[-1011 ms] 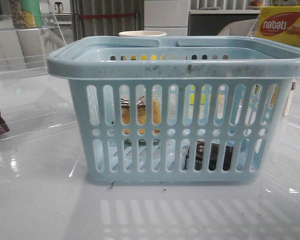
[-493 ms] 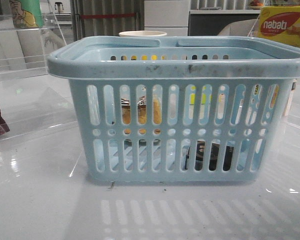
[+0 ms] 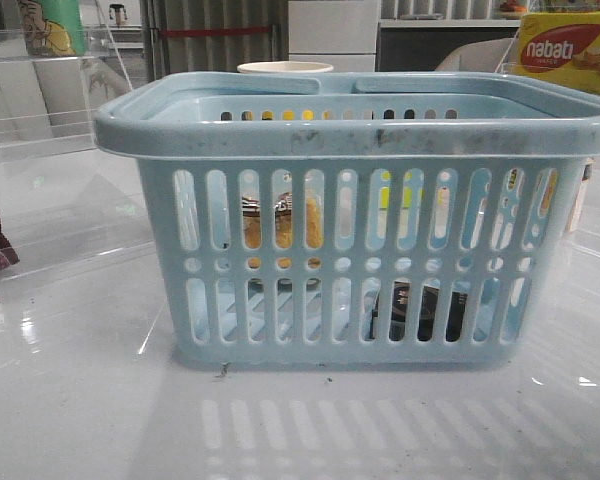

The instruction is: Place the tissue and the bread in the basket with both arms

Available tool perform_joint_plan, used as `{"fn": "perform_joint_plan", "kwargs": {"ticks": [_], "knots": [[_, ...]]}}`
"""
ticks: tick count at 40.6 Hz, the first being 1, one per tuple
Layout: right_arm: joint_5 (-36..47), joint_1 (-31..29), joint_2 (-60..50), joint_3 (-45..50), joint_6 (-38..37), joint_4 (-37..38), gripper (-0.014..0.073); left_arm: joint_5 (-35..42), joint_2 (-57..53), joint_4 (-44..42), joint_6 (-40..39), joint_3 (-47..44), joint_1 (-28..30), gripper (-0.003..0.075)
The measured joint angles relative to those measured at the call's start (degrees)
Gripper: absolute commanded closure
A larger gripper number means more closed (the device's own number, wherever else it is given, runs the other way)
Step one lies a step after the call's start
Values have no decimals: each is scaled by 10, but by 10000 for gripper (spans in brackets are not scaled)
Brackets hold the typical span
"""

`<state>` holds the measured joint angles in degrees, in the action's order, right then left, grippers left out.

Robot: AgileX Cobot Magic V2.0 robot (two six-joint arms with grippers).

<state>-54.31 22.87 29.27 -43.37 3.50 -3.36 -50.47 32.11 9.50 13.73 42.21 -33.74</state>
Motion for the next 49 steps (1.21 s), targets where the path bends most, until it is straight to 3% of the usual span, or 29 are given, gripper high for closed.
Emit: {"fn": "perform_joint_plan", "kwargs": {"ticks": [7,17,44,49], "knots": [[0,0,0,0,0,0,536,0,0,-1,0,0,0,384],[-1,0,0,0,0,0,536,1,0,-30,-52,0,0,626],[-2,0,0,0,0,0,536,18,-14,-46,-76,-13,1,624],[-2,0,0,0,0,0,536,79,-62,-63,-75,-66,52,624]]}}
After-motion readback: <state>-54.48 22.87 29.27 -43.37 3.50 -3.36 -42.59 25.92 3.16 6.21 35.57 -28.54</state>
